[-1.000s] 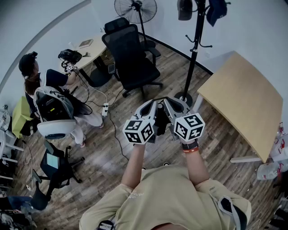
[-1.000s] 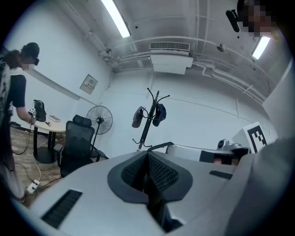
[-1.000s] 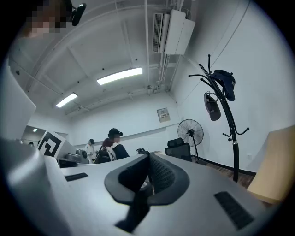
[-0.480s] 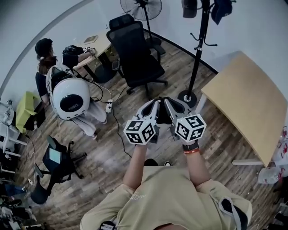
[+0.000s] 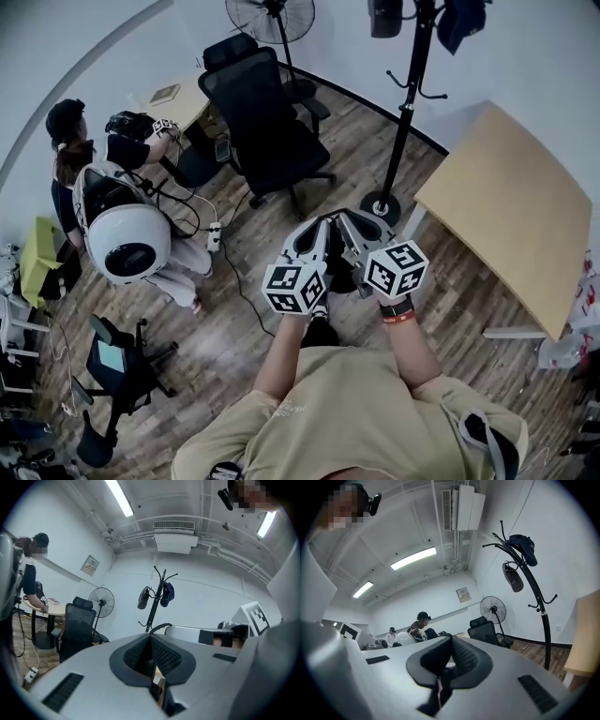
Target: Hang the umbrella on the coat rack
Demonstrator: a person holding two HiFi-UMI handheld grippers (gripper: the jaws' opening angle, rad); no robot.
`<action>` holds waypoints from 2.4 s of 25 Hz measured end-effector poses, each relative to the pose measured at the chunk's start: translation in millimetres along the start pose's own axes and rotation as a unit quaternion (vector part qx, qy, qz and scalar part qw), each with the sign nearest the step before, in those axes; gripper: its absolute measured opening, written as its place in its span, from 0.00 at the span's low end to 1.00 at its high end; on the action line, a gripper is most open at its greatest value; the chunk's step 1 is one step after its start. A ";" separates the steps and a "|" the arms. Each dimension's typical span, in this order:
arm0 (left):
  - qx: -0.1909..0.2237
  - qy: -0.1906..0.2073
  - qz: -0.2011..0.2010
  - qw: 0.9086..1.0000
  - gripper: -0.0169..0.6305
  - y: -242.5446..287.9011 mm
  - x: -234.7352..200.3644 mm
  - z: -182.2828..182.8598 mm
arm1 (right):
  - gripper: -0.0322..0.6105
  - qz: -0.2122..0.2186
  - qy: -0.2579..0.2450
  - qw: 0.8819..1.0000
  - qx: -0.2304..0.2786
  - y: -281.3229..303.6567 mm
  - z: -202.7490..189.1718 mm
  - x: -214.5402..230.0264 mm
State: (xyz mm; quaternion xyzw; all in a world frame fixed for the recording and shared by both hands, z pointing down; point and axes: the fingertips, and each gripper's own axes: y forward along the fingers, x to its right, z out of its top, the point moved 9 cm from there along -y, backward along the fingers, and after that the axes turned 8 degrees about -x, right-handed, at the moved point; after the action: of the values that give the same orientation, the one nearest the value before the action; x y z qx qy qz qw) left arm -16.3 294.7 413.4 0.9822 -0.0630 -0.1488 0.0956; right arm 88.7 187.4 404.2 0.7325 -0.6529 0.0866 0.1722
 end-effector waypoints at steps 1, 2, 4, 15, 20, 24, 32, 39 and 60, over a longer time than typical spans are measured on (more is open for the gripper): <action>-0.003 0.002 -0.007 1.000 0.06 7.2 -9.2 2.1 | 0.08 0.000 0.003 1.000 -0.001 10.9 3.3 4.7; -0.005 0.001 -0.013 1.000 0.06 13.8 -18.4 4.4 | 0.08 0.000 0.006 1.000 -0.004 21.6 7.0 9.3; -0.002 -0.011 -0.023 1.000 0.06 27.7 -38.0 10.0 | 0.08 -0.006 0.004 1.000 -0.009 42.8 15.1 18.1; 0.001 -0.048 -0.055 0.997 0.06 129.6 -135.3 65.7 | 0.08 -0.050 0.016 0.999 0.012 149.9 49.2 74.7; -0.001 -0.059 -0.080 0.995 0.06 165.4 -169.8 87.5 | 0.08 -0.077 0.015 0.997 0.028 190.3 62.7 91.3; -0.017 -0.059 -0.113 0.992 0.06 199.4 -181.9 93.3 | 0.08 -0.111 0.016 0.993 0.028 203.3 68.1 111.4; -0.050 -0.054 -0.173 0.982 0.06 265.3 -173.1 100.0 | 0.08 -0.174 0.026 0.984 0.033 200.7 82.7 158.2; -0.067 -0.014 -0.218 0.974 0.06 336.0 -131.9 106.5 | 0.08 -0.208 0.047 0.974 0.081 176.4 96.8 221.4; -0.137 0.021 -0.242 0.960 0.06 530.0 -54.6 94.4 | 0.08 -0.262 0.101 0.956 0.088 137.2 122.5 409.3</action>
State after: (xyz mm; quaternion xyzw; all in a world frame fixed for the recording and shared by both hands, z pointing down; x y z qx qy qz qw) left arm -147.4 -229.1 449.7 0.9485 0.1996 -0.1544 0.1913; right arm -4.4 -248.7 453.9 0.8776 -0.4072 0.1691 0.1884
